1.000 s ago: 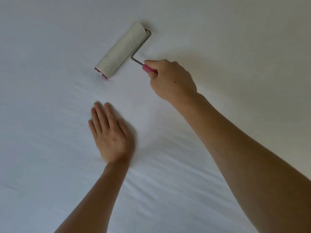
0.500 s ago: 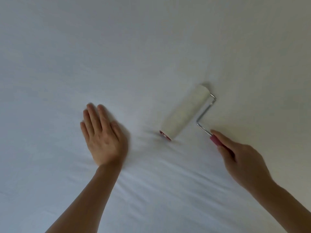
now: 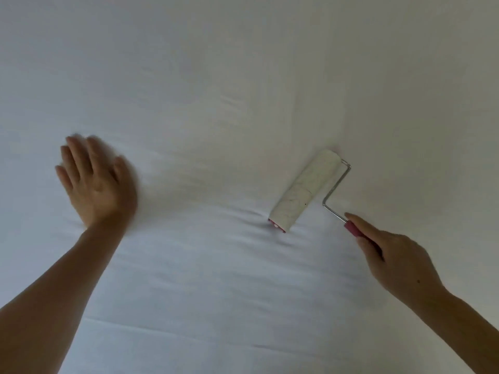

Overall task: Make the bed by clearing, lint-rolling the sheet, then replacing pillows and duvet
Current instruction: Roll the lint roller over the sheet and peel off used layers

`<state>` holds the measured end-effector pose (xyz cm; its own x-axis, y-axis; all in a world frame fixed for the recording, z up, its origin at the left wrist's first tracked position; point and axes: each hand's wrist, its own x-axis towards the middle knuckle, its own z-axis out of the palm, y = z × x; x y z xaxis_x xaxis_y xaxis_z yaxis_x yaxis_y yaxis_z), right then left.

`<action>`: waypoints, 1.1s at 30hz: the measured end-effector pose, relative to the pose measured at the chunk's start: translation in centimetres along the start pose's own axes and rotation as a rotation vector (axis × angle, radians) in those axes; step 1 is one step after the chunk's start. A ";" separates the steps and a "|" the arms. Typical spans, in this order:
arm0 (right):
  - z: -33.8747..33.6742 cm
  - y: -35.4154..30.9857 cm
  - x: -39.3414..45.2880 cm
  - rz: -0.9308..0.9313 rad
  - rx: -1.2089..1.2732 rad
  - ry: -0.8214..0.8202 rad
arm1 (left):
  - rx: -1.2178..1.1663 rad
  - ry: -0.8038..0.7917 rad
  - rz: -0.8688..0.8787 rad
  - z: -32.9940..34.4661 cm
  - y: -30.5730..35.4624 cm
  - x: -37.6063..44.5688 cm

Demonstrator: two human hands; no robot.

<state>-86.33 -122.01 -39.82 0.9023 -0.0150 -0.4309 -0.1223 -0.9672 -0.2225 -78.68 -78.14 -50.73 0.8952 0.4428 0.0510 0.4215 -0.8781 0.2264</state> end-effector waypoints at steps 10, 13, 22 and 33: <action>3.4 7.8 -12.4 0.112 0.377 0.185 | -0.196 -0.196 0.416 -1.2 16.7 -20.3; 4.0 13.1 -17.6 0.179 0.407 0.211 | -0.232 -0.269 0.463 -0.6 21.7 -27.2; 5.6 31.2 -32.8 0.476 0.483 0.323 | -0.196 -0.443 0.823 0.9 35.4 -44.6; 2.6 45.2 -28.4 0.600 0.507 0.390 | -0.099 -0.439 1.096 4.8 47.4 -56.3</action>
<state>-118.55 -164.65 -39.93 0.6927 -0.6602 -0.2904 -0.7066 -0.5407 -0.4564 -108.38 -145.53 -47.53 0.7533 -0.6540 -0.0691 -0.5970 -0.7242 0.3452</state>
